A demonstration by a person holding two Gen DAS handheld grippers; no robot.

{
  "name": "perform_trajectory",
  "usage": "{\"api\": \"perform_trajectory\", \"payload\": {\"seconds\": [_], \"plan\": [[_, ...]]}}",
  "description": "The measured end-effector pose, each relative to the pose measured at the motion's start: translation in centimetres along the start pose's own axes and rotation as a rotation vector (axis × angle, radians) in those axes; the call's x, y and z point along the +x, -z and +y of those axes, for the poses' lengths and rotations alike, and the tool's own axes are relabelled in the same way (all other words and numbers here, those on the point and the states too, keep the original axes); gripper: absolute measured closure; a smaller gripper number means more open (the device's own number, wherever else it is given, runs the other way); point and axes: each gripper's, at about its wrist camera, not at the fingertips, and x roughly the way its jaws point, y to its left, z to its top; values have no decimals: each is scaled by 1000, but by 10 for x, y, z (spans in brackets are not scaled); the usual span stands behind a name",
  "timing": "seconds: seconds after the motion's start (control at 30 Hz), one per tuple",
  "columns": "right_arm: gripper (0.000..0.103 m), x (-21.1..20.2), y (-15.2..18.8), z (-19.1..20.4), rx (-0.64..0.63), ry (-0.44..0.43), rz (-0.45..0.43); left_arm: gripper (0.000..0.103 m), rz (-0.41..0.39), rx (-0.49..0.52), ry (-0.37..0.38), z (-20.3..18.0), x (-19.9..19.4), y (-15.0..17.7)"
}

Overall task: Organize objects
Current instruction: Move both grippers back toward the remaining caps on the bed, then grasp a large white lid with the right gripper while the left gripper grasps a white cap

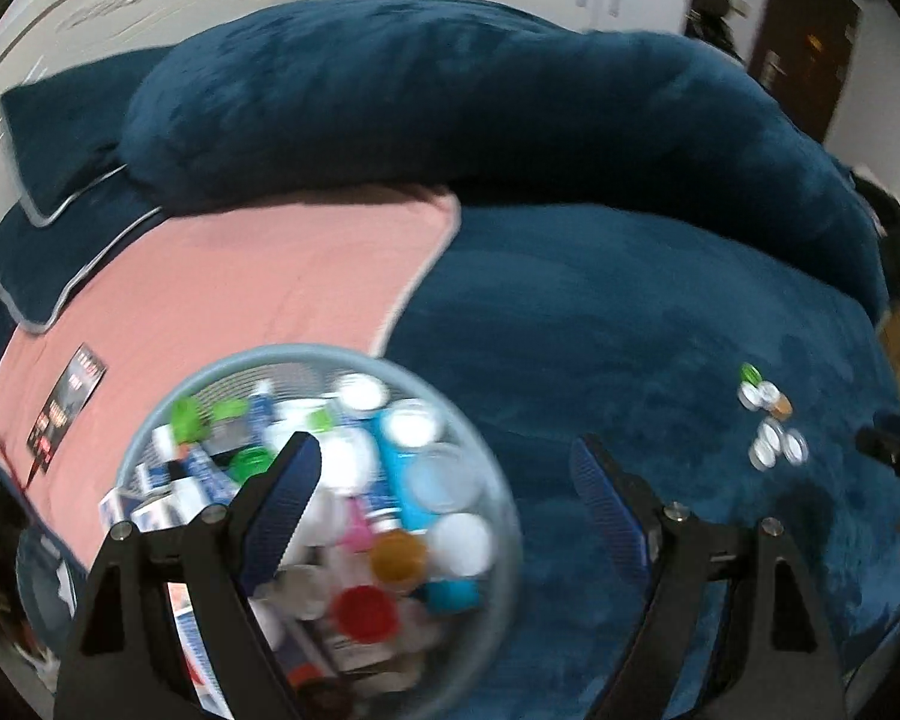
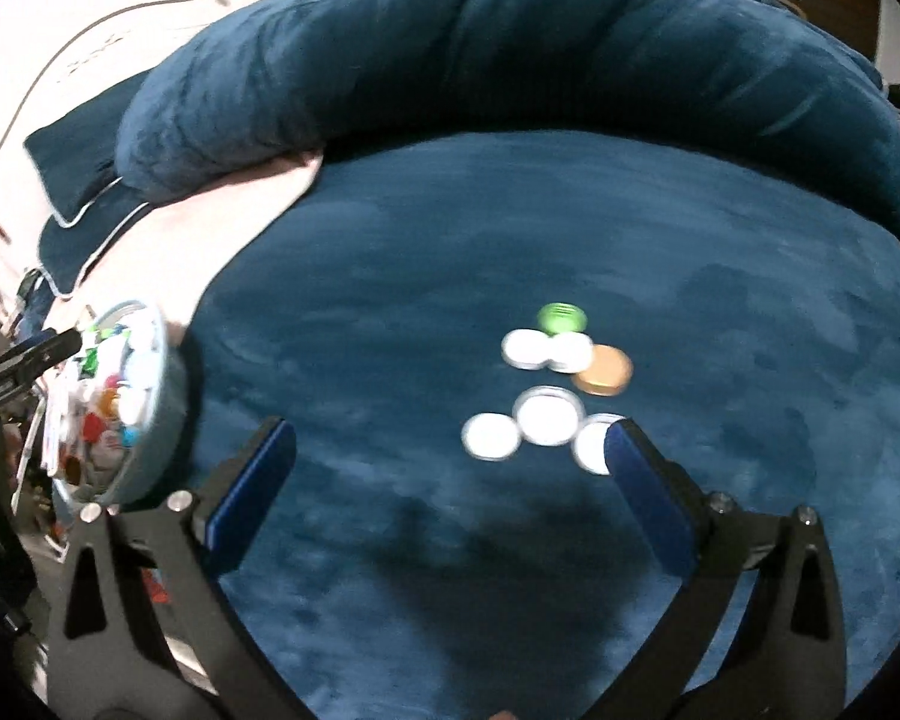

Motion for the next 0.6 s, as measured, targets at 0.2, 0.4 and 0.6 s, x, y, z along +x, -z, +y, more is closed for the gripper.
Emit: {"api": "perform_trajectory", "payload": {"seconds": [0.2,0.4,0.6], "plan": [[0,5,3,-44,70,49,4,16,29,71,54,-49,14,-7],[0,32,14,-84,228,43,28,16,41,114,69,-85,30,-12],[0,62,19,-90,188,120,84,16,55,218,102,-130,52,-8]]}}
